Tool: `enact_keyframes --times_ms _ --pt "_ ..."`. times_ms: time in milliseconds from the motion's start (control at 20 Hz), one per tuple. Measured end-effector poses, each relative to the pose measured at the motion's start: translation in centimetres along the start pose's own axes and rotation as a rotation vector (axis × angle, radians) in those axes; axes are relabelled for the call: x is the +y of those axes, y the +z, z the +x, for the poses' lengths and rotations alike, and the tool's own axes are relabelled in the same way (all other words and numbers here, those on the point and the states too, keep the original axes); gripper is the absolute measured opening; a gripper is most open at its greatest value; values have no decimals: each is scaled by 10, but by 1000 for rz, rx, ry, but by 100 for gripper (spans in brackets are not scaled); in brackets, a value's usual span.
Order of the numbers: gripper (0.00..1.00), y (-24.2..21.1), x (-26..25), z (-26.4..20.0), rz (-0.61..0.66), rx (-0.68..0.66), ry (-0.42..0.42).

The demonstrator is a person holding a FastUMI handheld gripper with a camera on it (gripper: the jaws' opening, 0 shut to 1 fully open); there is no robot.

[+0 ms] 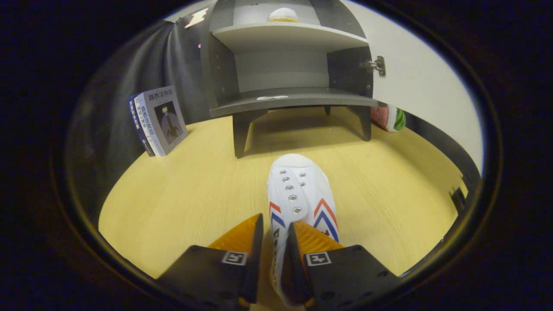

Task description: Open the shoe cabinet door, grab the shoes and put them into the shoe cabinet, then close the shoe cabinet door.

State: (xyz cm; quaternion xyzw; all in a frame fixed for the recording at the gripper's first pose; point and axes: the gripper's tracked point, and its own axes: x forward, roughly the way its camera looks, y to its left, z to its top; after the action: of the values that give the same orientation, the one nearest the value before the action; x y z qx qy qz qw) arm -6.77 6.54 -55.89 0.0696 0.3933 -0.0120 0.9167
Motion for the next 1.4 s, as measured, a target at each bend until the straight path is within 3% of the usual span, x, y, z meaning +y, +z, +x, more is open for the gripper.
enact_keyframes --times_ms 200,500,750,1400 --pt "8 -1 1 4 16 25 28" --pt "7 -4 3 1 114 69 143" --pt "7 -4 2 0 11 38 91" --pt "3 3 2 -4 -47 49 59"
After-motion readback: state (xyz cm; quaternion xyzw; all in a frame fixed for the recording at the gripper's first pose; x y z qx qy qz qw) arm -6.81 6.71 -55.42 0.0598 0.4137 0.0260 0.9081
